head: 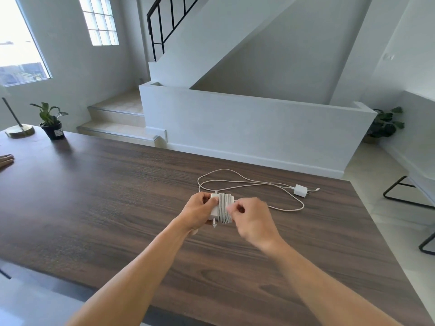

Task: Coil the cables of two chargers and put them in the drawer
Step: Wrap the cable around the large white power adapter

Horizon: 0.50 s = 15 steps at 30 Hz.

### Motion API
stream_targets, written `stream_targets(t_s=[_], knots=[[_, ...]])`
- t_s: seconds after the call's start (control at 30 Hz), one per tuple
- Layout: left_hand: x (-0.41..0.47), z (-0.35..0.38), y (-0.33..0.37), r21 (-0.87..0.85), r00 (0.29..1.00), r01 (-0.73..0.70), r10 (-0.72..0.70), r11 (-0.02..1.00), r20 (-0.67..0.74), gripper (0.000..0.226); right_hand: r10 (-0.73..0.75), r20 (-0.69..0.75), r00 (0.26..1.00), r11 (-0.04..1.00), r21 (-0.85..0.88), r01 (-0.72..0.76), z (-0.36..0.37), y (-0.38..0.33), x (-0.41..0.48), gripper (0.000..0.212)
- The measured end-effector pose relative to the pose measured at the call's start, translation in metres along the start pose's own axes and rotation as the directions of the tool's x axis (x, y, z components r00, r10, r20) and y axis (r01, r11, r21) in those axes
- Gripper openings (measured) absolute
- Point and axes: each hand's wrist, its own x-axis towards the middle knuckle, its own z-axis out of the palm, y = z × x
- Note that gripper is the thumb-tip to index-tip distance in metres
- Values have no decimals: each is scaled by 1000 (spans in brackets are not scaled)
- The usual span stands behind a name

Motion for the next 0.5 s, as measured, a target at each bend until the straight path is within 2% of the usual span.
stream_targets(t_s=[0.1,0.2,0.33,0.5], knots=[[1,0,6,-128,999,17,-23,992,-49,20,-87,-1,996,993,75,86,25,15,-25,27],[-3,-5,12,-247,1000,12,-16,969,-15,18,-95,9,995,986,139,93,37,34,-36,24],[-13,-1,12,-286,997,8,13,958,70,17,-66,85,994,979,196,49,33,44,-28,21],[-14,-3,16,-285,998,-45,57,957,35,17,-90,105,990,971,231,64,29,45,-32,20]])
